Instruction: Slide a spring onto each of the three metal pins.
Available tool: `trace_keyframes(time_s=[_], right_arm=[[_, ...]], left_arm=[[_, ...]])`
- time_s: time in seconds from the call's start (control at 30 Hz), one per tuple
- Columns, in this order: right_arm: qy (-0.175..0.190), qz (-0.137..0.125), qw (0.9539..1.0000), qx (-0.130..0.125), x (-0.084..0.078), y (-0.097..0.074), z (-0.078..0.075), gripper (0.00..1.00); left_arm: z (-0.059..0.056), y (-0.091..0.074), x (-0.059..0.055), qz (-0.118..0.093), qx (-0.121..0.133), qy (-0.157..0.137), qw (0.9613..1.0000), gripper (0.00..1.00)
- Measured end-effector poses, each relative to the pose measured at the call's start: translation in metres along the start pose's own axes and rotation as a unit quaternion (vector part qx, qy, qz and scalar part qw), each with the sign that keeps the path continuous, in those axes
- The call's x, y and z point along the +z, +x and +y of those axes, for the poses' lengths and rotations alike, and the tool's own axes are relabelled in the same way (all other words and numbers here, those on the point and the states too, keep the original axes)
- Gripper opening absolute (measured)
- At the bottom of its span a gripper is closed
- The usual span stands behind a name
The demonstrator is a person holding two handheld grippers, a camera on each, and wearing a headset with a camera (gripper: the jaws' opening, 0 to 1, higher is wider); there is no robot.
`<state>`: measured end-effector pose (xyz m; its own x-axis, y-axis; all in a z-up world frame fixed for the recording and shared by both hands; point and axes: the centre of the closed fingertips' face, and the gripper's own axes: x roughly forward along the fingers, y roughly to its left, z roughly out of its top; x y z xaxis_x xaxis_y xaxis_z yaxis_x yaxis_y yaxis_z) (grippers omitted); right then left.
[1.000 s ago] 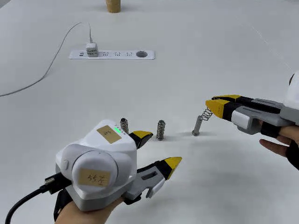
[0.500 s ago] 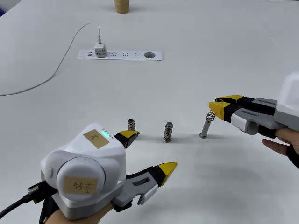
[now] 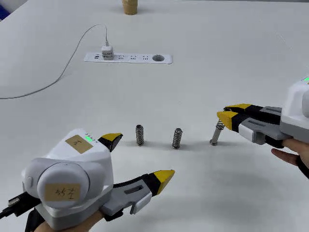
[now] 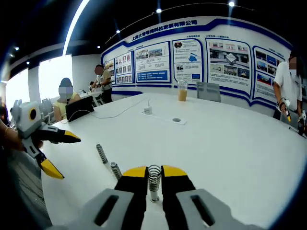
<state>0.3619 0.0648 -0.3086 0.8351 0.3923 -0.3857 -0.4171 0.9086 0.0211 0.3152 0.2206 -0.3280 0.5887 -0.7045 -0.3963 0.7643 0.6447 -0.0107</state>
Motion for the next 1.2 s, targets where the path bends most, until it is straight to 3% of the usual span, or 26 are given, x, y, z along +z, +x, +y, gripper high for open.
trace_keyframes(time_s=[0.43,0.57,1.2], right_arm=[[-0.016,0.023,0.9995,-0.013,-0.017,0.007,0.000,0.12],[-0.013,0.028,0.9994,-0.014,-0.022,0.009,-0.001,0.12],[0.007,0.058,0.9981,-0.019,-0.047,0.019,0.002,0.12]], left_arm=[[0.009,-0.002,-0.007,0.004,0.017,-0.023,0.9996,0.86],[0.011,-0.002,-0.012,0.013,0.020,-0.016,0.9996,0.85],[0.013,-0.001,-0.016,0.016,0.023,-0.020,0.9994,0.83]])
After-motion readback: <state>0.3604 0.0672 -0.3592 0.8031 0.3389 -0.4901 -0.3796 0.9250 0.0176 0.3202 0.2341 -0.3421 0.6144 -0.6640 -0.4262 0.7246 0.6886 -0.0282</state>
